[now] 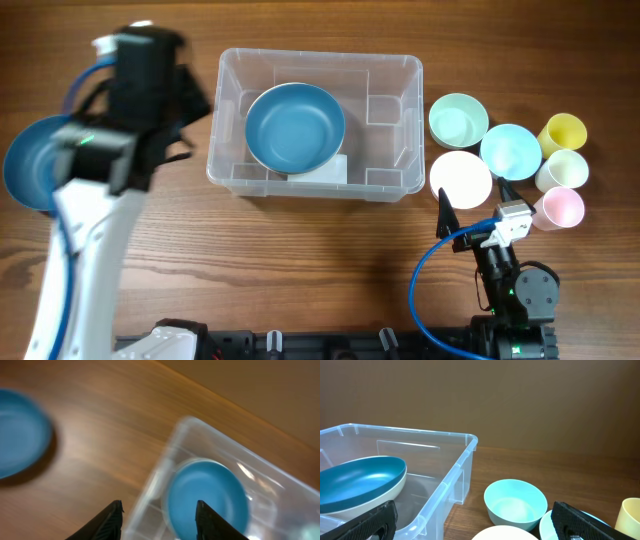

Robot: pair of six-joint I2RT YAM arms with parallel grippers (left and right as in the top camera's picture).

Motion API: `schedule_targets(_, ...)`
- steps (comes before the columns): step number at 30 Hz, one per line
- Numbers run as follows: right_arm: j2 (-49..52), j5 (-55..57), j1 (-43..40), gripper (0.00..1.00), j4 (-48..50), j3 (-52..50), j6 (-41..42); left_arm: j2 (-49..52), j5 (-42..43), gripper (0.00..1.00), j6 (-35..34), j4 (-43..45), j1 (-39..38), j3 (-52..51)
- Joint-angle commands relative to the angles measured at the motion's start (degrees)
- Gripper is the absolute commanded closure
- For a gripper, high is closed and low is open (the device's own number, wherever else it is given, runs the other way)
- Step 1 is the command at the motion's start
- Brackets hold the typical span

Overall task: Pack container
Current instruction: 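Carry the teal bowl with the left gripper onto the cream plate, then release the teal bowl and move the left gripper to the other teal bowl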

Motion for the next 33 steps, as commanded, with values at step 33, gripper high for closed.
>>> schedule_targets(33, 0.0, -0.9, 0.3, 0.0, 0.2, -0.3, -0.7, 32.2, 4.5, 0.36, 13.3, 4.6, 35.8, -5.9)
